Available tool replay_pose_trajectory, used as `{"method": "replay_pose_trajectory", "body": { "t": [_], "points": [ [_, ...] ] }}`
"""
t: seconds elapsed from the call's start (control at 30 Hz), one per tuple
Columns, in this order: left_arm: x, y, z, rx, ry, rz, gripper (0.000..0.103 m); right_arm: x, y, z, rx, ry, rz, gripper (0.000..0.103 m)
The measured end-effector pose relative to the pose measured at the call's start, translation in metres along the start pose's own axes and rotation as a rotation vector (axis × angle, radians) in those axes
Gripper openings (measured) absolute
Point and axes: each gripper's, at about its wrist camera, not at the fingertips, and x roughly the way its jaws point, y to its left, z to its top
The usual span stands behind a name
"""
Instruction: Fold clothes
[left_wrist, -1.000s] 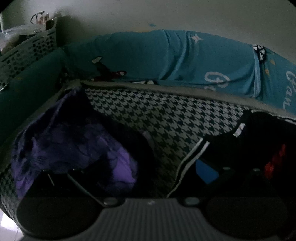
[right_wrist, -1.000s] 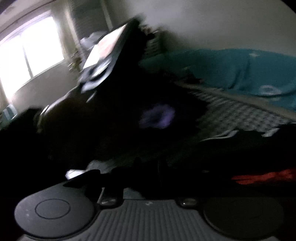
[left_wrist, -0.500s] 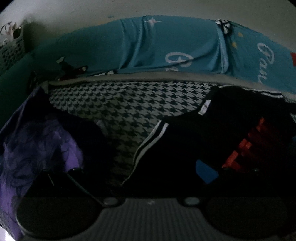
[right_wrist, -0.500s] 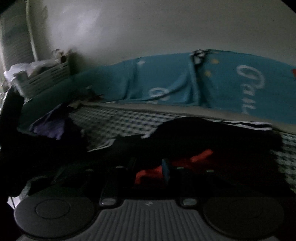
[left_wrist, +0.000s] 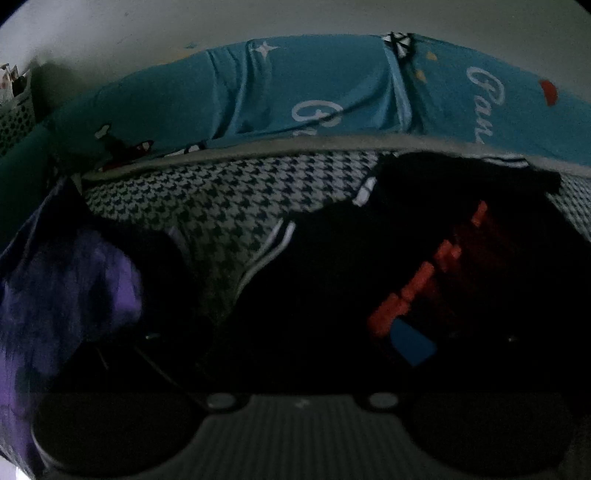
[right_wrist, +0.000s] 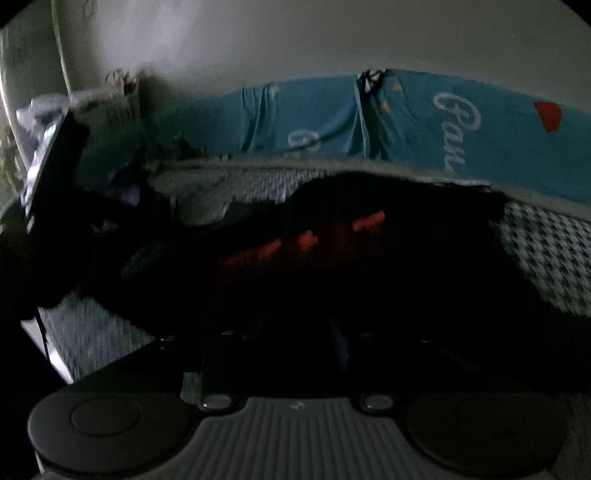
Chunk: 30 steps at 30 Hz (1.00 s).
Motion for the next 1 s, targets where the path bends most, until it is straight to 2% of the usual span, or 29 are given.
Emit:
{"method": "replay_pose_trajectory", "body": {
  "t": [0.17,0.33,0.43,0.5,0.6,0.63,0.73,0.77,0.9,1.0],
  "points": [
    [-0.016,-0.005,-0.03,-0.007,-0.004,-0.019,0.103,-0.008,0.005,-0.026,0.006,0.026,-0.058,0.049],
    [-0.018,-0.01,-0.063,-0.01,0.049,-0.023,0.103,-0.002,0.002,-0.035,0.002,0.035,-0.105,0.056],
    [-0.016,-0.011,-0.078,-0.005,0.075,-0.01,0.103,0.005,-0.001,-0.038,0.016,0.058,-0.115,0.063],
    [-0.018,-0.009,-0.086,-0.009,0.083,-0.014,0.103,0.011,0.0,-0.042,0.012,0.102,-0.094,0.063],
    [-0.022,-0.008,-0.098,-0.009,0.096,-0.025,0.103,0.01,0.009,-0.047,-0.046,0.113,-0.074,0.063],
    [-0.023,-0.01,-0.102,-0.004,0.1,-0.024,0.103,0.009,0.013,-0.049,-0.066,0.111,-0.073,0.061],
    [-0.029,-0.014,-0.11,0.019,0.087,-0.011,0.103,0.005,0.017,-0.053,-0.086,0.099,-0.099,0.044],
    [-0.031,-0.014,-0.111,0.022,0.084,-0.013,0.103,0.004,0.017,-0.053,-0.086,0.094,-0.107,0.043],
    [-0.032,-0.013,-0.112,0.012,0.085,-0.02,0.103,-0.005,0.009,-0.05,-0.017,0.05,-0.099,0.043],
    [-0.031,-0.013,-0.112,0.006,0.085,-0.021,0.103,-0.008,0.009,-0.047,-0.032,0.011,-0.106,0.056]
  ]
}}
